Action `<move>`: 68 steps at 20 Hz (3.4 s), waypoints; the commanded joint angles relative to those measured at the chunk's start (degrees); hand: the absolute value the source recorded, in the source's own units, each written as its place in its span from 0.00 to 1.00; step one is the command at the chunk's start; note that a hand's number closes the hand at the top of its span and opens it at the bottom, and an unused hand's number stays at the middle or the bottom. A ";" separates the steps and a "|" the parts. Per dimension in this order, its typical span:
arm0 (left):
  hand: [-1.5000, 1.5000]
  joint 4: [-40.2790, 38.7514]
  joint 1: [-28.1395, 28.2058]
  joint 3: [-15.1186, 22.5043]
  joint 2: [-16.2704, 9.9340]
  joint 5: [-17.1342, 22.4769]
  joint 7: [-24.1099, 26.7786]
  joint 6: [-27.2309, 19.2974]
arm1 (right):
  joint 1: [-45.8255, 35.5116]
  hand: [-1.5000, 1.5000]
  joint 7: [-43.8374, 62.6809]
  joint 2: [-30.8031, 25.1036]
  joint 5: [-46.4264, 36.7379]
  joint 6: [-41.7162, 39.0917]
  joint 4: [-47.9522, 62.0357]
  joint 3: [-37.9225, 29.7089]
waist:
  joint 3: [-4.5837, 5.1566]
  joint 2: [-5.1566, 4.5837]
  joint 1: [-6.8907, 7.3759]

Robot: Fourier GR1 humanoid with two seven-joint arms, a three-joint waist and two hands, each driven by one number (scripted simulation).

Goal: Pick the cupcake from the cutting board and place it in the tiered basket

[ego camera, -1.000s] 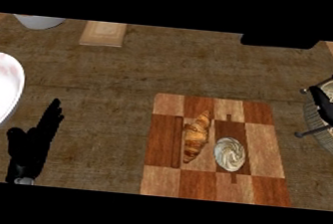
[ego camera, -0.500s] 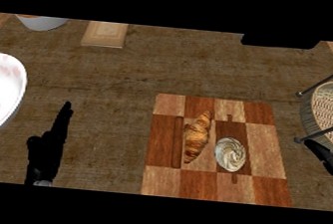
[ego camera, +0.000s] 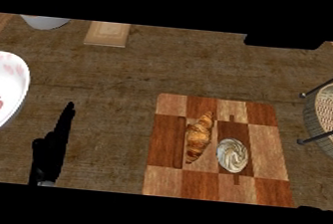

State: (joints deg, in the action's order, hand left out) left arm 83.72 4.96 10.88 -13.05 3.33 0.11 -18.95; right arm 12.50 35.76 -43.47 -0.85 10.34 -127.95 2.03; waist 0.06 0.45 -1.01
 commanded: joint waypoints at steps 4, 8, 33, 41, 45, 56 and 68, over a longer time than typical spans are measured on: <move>0.50 -1.88 -0.79 -0.24 -0.01 1.24 -2.43 2.19 | -3.09 0.00 23.84 -7.07 -14.06 -2.94 -10.90 8.02 | 0.21 -0.47 1.31; 0.50 -1.84 1.67 1.42 1.29 0.17 -0.37 2.61 | -10.49 0.00 32.84 -2.73 -21.57 -3.69 -9.41 16.62 | 0.09 -0.57 2.14; 0.50 -0.77 0.01 -0.72 1.44 -1.23 -3.49 2.75 | -27.31 0.00 45.83 19.38 -34.29 -21.20 12.68 32.34 | 0.04 -0.34 1.48; 0.50 -0.47 0.52 0.34 2.66 -1.77 -3.11 3.05 | -27.41 0.00 45.00 21.78 -32.14 -25.19 20.31 30.55 | 0.02 -0.42 1.59; 0.50 -3.23 -0.58 -0.97 3.33 -1.51 -2.55 2.80 | -26.78 0.00 44.70 22.31 -31.12 -27.17 20.05 29.56 | 0.05 -0.44 1.00; 0.50 -2.14 -2.28 -2.12 2.31 -2.12 -3.30 3.77 | -26.40 0.00 41.29 25.72 -30.88 -28.00 28.43 26.30 | -0.01 -0.47 0.96; 0.50 -1.85 2.45 -2.73 3.15 -1.39 -0.17 5.48 | -23.96 1.00 36.79 29.78 -34.89 -26.66 31.77 24.42 | -0.02 -0.42 1.24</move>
State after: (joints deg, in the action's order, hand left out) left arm 83.43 4.52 8.14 -10.20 0.66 -0.70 -15.24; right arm -10.57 64.13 -15.93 -34.64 -14.13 -97.21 27.09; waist -0.37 0.36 0.06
